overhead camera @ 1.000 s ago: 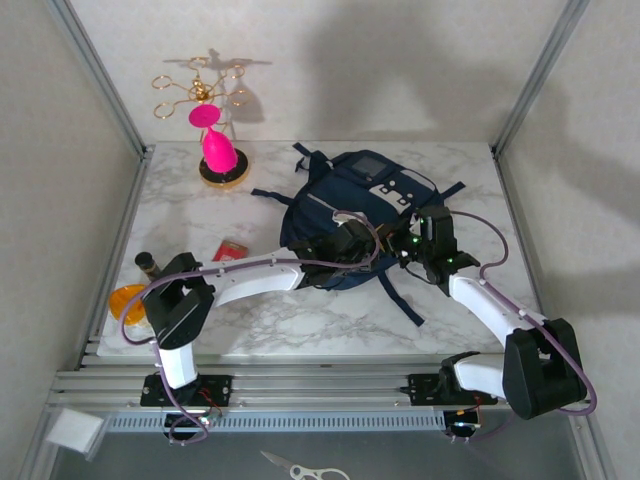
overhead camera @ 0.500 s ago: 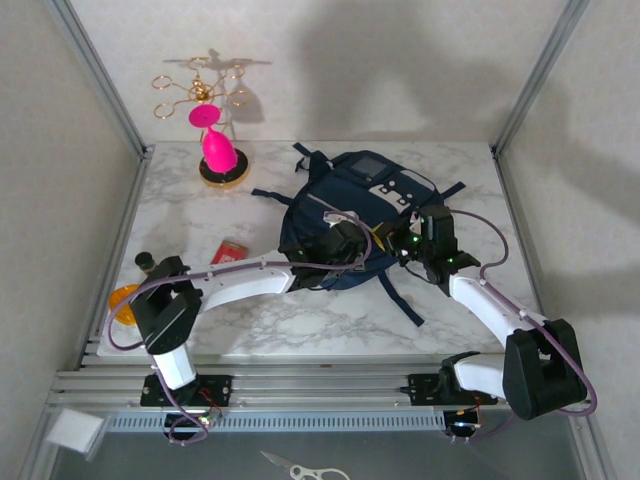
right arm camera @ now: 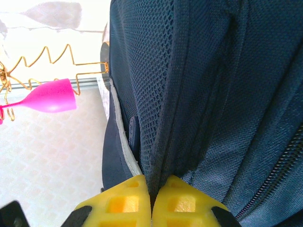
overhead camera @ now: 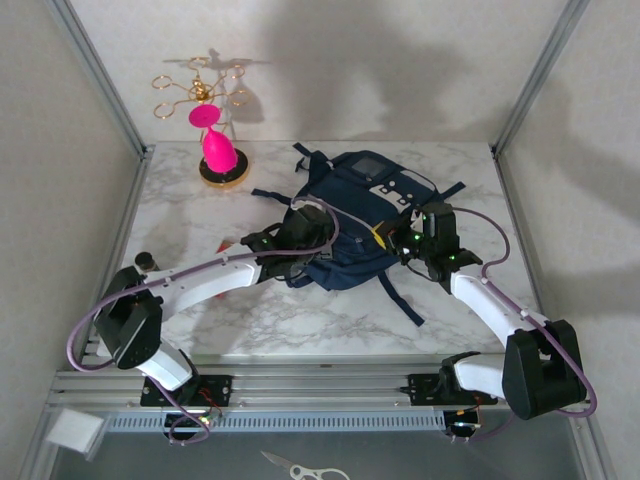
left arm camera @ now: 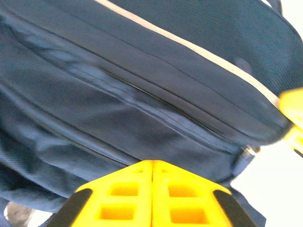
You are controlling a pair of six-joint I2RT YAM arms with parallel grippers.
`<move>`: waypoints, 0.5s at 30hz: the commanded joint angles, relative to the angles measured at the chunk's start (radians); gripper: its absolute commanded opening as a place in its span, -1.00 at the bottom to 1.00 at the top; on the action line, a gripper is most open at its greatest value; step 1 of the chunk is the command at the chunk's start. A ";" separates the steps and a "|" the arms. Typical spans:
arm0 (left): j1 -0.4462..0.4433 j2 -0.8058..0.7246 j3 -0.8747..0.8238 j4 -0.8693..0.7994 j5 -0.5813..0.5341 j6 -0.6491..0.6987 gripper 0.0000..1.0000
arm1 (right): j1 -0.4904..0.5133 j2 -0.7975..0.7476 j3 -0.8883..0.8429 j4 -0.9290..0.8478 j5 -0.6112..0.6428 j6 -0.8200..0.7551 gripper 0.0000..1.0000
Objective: Pack books, pencil case, and school supplies into a backpack
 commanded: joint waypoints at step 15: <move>-0.113 0.173 0.080 0.163 -0.048 -0.007 -0.12 | -0.004 -0.019 0.021 0.096 -0.044 0.033 -1.00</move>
